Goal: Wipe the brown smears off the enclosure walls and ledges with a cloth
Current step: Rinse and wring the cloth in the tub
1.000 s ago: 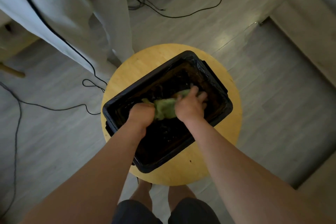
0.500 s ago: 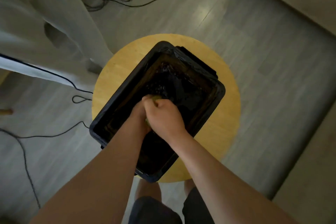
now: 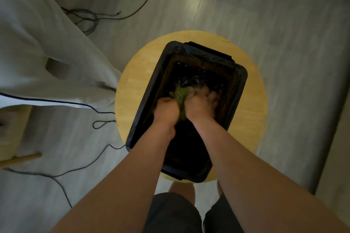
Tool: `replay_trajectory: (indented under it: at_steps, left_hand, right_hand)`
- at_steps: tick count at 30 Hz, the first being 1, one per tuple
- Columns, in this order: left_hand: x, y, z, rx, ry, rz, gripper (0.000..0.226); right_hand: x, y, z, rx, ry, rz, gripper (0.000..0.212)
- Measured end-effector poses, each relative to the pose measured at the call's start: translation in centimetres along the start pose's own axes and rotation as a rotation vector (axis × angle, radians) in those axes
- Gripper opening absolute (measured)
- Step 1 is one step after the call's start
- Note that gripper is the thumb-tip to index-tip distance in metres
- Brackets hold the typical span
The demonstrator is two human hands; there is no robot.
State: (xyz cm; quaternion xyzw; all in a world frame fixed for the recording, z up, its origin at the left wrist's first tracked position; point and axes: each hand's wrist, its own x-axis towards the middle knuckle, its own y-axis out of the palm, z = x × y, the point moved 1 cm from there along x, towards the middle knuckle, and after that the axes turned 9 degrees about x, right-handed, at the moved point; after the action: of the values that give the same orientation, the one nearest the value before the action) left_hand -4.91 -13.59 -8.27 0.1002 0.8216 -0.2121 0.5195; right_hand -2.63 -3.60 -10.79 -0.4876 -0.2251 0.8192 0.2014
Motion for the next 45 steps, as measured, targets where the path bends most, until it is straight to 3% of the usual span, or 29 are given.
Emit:
replay_trajectory:
  at_steps: [3, 6, 9, 13, 16, 20, 22, 25, 27, 29, 31, 33, 39, 43, 45]
  left_hand:
    - [-1.4, -0.3, -0.3, -0.164, -0.115, 0.146, 0.035]
    - [-0.7, -0.2, 0.0, -0.270, -0.163, 0.221, 0.038]
    - [0.1, -0.1, -0.1, -0.202, -0.131, 0.236, 0.061]
    - [-0.8, -0.2, -1.1, -0.136, -0.108, 0.193, 0.041]
    - [-1.6, 0.4, -1.1, -0.165, -0.070, 0.159, 0.028]
    - [-2.5, 0.6, -1.2, -0.235, -0.016, 0.224, 0.027]
    - [-2.8, 0.3, -0.9, -0.192, 0.070, 0.222, 0.020]
    - [-3.1, -0.3, -0.5, -0.188, 0.029, 0.089, 0.024]
    - [-2.7, -0.7, 0.3, -0.227, -0.039, 0.040, 0.025]
    - [-2.3, -0.7, 0.7, -0.279, -0.104, 0.075, 0.030]
    - [-1.6, -0.5, 0.8, -0.362, -0.148, 0.119, 0.036]
    - [-1.0, -0.4, 0.7, -0.388, -0.143, 0.157, 0.037]
    - [-0.7, -1.5, -0.7, -0.202, -0.064, 0.179, 0.033]
    - [-1.1, -1.0, -0.9, -0.138, -0.049, 0.173, 0.038]
    - [-1.8, 0.0, -1.3, -0.199, -0.064, 0.122, 0.025]
  right_hand:
    - [-0.8, 0.7, -0.6, -0.028, -0.005, 0.232, 0.053]
    - [-3.5, 0.1, -0.5, 0.077, -0.143, 0.271, 0.049]
    - [-7.1, -1.4, 0.0, 0.172, -0.292, 0.248, 0.042]
    - [-8.7, -1.8, -0.1, 0.275, -0.386, 0.183, 0.047]
    - [-7.1, -1.1, -0.6, 0.244, -0.352, 0.050, 0.051]
    - [-3.4, -0.8, -1.1, -0.015, -0.314, -0.046, 0.049]
    - [-1.7, -0.3, -1.0, 0.016, -0.241, -0.098, 0.042]
    - [-0.8, 0.7, -0.7, 0.142, -0.050, -0.225, 0.037]
    - [-1.2, 1.3, -0.9, 0.112, -0.011, -0.152, 0.043]
    - [-1.8, 1.7, -1.0, -0.038, -0.033, 0.045, 0.044]
    - [-2.8, 1.5, -0.5, -0.141, -0.108, 0.208, 0.041]
    - [-4.5, 0.9, 0.0, -0.068, -0.214, 0.265, 0.039]
    - [-9.3, -2.3, 0.7, 0.070, -0.511, 0.206, 0.042]
    - [-8.4, -1.7, 1.1, 0.198, -0.492, 0.105, 0.047]
    - [-6.7, -1.4, 0.9, 0.165, -0.439, 0.015, 0.047]
